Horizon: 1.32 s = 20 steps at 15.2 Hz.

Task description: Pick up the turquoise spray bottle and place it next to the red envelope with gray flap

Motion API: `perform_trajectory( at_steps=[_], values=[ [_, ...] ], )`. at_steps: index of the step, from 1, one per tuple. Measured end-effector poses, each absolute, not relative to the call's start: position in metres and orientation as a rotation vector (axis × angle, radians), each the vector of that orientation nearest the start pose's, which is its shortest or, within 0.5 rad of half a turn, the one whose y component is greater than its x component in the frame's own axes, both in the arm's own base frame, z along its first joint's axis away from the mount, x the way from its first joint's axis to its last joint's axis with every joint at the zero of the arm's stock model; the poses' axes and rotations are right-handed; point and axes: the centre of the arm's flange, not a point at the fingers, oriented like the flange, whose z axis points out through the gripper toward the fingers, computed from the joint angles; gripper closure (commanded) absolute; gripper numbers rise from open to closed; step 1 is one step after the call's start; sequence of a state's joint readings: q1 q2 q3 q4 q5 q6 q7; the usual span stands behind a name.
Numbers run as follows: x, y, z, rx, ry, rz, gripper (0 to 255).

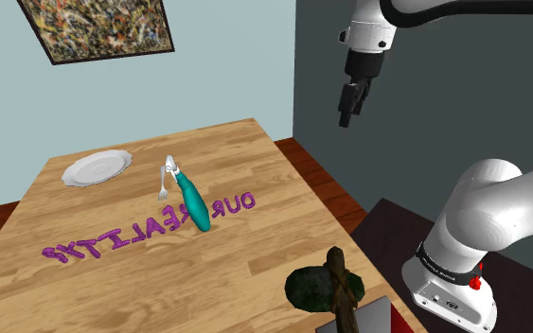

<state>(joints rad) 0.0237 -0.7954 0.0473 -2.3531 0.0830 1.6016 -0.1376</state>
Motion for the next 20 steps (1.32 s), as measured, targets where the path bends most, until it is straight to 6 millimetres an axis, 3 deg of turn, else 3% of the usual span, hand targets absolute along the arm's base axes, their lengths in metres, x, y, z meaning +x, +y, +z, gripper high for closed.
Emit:
perform_trajectory(
  at_steps=[2,4,11,20],
  values=[
    [0.306,0.04,0.596,-3.081,-0.29,-0.08,0],
    [0.306,0.06,0.588,-3.088,-0.256,-0.114,0],
    [0.314,0.149,0.557,-3.109,-0.099,-0.264,0],
    [0.341,0.256,0.521,-3.114,0.113,-0.463,0]
  ],
)
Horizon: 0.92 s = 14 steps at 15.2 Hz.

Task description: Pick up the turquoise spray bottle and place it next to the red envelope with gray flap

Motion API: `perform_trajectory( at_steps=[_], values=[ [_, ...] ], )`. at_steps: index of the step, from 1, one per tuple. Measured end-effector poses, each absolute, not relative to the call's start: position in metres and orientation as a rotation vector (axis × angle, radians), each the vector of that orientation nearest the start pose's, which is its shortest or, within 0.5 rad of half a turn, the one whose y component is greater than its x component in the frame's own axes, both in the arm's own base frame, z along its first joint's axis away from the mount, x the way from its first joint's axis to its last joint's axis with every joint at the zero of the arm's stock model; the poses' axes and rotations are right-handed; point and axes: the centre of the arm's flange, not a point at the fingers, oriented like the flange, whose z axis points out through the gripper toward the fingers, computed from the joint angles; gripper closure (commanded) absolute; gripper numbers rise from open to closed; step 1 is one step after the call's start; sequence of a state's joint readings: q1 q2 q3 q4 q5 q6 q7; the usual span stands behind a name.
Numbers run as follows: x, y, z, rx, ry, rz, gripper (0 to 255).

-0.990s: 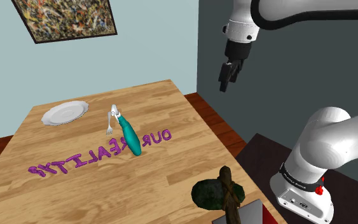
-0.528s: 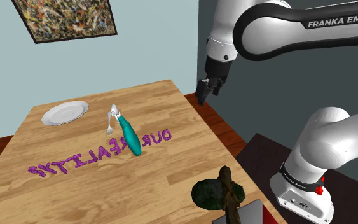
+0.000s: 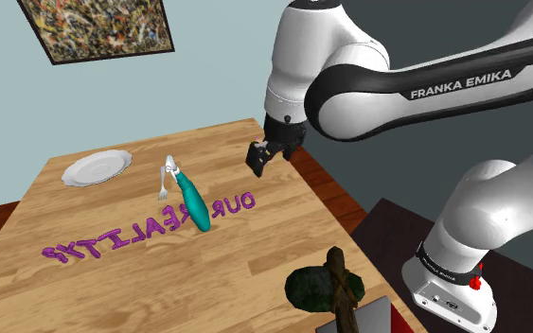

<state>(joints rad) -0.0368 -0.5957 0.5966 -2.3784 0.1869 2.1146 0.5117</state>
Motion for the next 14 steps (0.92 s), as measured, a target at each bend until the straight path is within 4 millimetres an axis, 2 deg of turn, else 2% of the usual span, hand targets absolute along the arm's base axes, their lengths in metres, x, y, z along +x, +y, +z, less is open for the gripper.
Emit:
perform_trajectory(
  at_steps=[10,12,14],
  values=[
    [0.39,0.375,0.477,-3.092,0.346,-0.676,0],
    [0.402,0.402,0.462,-3.092,0.381,-0.625,0],
    [0.421,0.417,0.466,-3.071,0.44,-0.723,0]
  ],
)
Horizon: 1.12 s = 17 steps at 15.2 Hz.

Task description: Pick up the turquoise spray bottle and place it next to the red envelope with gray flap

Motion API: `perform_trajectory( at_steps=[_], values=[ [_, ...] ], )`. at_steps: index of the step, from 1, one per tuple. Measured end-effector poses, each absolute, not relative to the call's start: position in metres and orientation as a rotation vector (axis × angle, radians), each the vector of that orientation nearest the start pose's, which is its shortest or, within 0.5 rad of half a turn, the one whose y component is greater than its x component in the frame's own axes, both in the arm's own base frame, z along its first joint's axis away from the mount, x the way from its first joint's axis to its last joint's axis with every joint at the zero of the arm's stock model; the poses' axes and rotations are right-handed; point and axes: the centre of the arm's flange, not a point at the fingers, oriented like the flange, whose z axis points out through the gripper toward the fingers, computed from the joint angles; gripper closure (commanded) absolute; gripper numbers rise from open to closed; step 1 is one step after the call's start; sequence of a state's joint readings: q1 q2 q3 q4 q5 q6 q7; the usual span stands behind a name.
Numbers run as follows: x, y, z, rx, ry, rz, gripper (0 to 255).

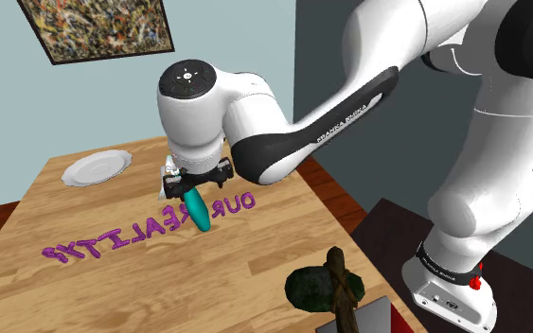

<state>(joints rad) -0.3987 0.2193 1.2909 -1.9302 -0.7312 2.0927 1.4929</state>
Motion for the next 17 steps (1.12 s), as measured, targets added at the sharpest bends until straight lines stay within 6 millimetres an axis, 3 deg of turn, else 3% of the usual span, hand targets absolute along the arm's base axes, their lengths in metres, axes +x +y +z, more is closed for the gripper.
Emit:
perform_trajectory(
  at_steps=[3,10,16,17],
  values=[
    [0.438,0.439,0.46,-3.046,0.497,-0.807,0],
    [0.457,0.44,0.428,-3.043,0.51,-0.825,0],
    [0.46,0.439,0.423,-3.043,0.509,-0.826,0],
    [0.46,0.439,0.423,-3.043,0.509,-0.826,255]
  ],
)
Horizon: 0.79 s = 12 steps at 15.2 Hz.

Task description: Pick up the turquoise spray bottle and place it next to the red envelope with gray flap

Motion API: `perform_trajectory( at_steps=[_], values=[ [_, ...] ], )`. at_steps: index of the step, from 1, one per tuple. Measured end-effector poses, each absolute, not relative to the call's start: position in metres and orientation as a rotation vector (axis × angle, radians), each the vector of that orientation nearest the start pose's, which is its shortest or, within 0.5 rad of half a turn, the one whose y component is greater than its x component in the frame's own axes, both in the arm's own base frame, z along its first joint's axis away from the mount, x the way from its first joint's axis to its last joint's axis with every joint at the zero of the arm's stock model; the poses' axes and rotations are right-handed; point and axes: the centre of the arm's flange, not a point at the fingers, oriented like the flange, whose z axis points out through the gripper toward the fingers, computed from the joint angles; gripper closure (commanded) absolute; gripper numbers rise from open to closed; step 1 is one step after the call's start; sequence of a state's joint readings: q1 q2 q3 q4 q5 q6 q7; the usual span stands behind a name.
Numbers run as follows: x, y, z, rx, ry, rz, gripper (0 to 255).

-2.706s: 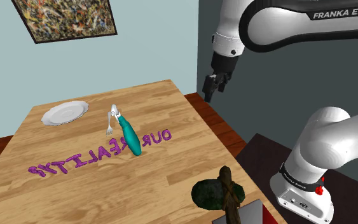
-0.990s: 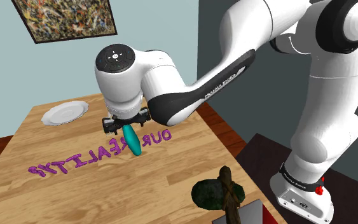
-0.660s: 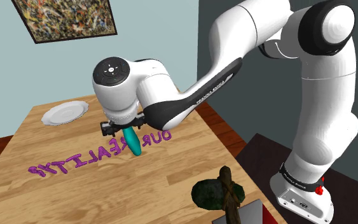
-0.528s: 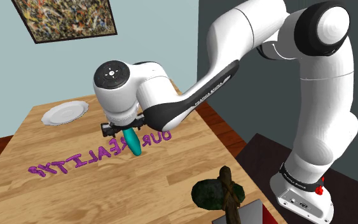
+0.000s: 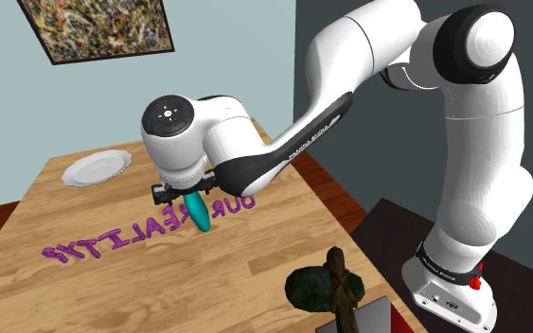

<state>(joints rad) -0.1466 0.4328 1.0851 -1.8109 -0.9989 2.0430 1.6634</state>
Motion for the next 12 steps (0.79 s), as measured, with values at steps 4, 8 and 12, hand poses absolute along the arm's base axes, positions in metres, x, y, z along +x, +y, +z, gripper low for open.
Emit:
perform_trajectory(
  at_steps=[4,8,12],
  values=[
    [0.46,0.4388,0.423,-3.043,0.509,-0.826,255],
    [0.46,0.4388,0.423,-3.043,0.509,-0.826,255],
    [0.4601,0.4383,0.4287,-3.043,0.509,-0.826,255]
  ],
)
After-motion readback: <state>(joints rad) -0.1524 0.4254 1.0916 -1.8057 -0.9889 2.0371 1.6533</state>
